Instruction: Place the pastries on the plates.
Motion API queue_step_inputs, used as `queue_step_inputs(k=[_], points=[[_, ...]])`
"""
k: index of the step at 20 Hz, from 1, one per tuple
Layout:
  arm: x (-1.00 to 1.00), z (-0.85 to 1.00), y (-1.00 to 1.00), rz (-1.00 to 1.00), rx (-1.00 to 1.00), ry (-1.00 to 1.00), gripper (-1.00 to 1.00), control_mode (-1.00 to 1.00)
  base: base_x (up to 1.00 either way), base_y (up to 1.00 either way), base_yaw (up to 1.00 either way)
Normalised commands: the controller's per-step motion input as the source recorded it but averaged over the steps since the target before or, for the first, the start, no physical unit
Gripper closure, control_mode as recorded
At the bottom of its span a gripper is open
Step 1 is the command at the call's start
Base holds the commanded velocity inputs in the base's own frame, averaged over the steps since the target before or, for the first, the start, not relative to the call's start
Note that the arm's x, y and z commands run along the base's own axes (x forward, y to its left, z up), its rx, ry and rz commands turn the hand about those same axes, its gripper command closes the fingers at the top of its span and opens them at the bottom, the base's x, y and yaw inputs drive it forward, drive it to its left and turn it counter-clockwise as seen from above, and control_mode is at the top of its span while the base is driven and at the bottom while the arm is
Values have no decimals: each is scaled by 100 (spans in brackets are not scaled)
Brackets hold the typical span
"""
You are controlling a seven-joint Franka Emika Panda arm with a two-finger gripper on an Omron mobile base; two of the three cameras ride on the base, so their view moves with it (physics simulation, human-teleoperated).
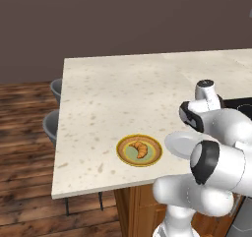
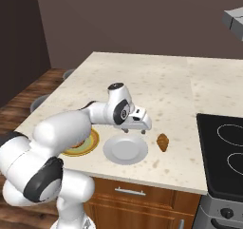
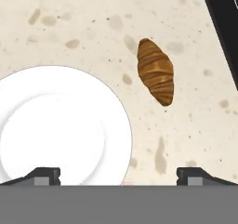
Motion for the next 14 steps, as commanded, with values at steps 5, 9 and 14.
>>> queue_step_inputs(k=[5,9,14], points=[[28,10,-100,3,0,0,-100,-100,0,0,0],[9,-13,-59,0,0,7,-100,-100,0,0,0],[13,-2,0,2,1,-2,-100,-100,0,0,0]])
